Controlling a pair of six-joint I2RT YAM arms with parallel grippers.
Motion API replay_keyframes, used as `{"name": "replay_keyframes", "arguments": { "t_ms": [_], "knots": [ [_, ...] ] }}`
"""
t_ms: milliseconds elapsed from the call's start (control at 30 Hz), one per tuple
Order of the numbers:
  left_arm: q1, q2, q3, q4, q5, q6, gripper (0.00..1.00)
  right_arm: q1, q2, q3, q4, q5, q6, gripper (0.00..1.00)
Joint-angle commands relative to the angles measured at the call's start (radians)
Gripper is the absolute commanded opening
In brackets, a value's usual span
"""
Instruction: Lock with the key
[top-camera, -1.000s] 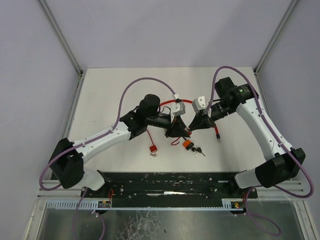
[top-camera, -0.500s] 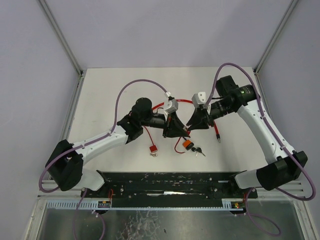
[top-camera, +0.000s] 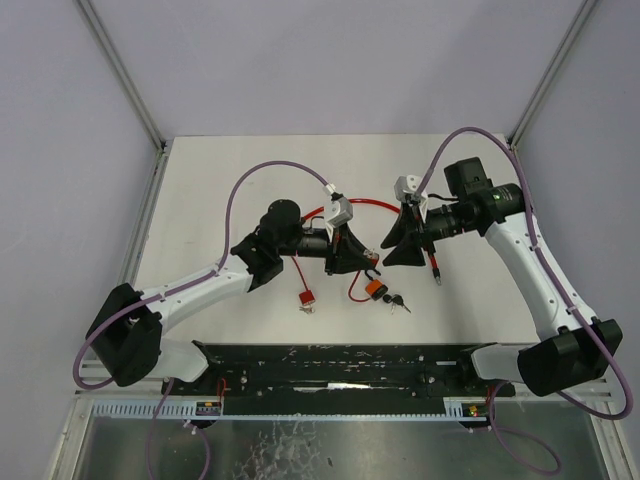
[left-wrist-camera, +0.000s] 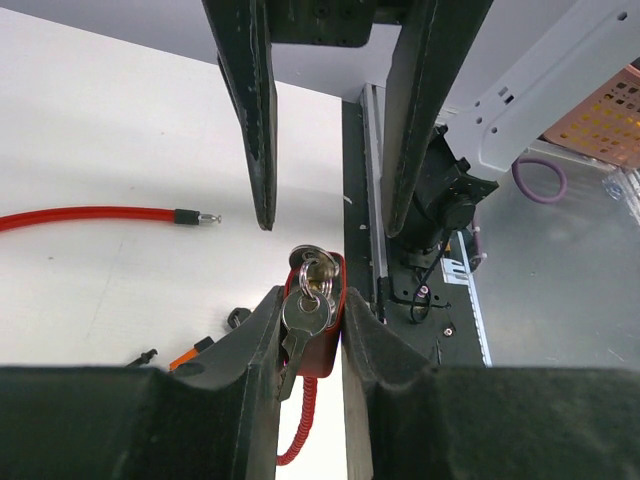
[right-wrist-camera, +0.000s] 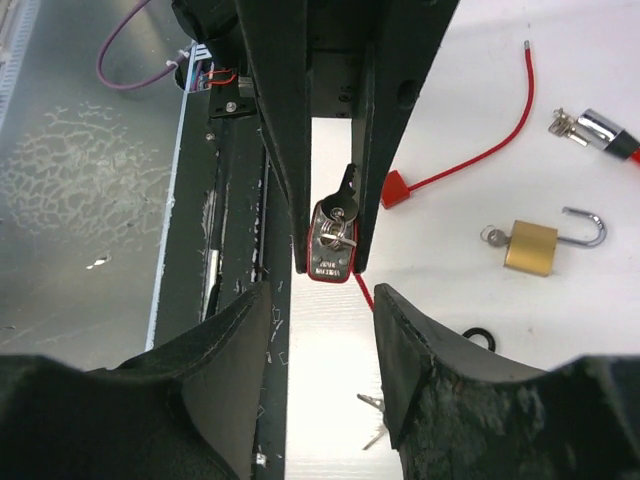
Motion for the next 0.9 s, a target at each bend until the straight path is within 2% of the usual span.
{"name": "replay_keyframes", "arguments": {
  "t_ms": [0, 500, 767, 867],
  "knots": [
    [0.002, -0.022, 0.013, 0.074, -0.036, -0.001, 0.0, 0.0, -0.024, -0.027, 0.109, -0.025, 0.175, 0.52],
    [0.002, 0.008, 0.037, 0.077, -0.023, -0.014, 0.0, 0.034, -0.009, -0.073, 0.194, 0.012, 0.273, 0.48],
    [0.003, 0.017, 0.043, 0.08, -0.021, -0.012, 0.0, 0.052, 0.002, -0.077, 0.204, 0.018, 0.281, 0.34],
    [0.003, 0.02, 0.043, 0.079, -0.022, -0.01, 0.0, 0.055, 0.002, -0.078, 0.203, 0.018, 0.281, 0.23]
  ]
}}
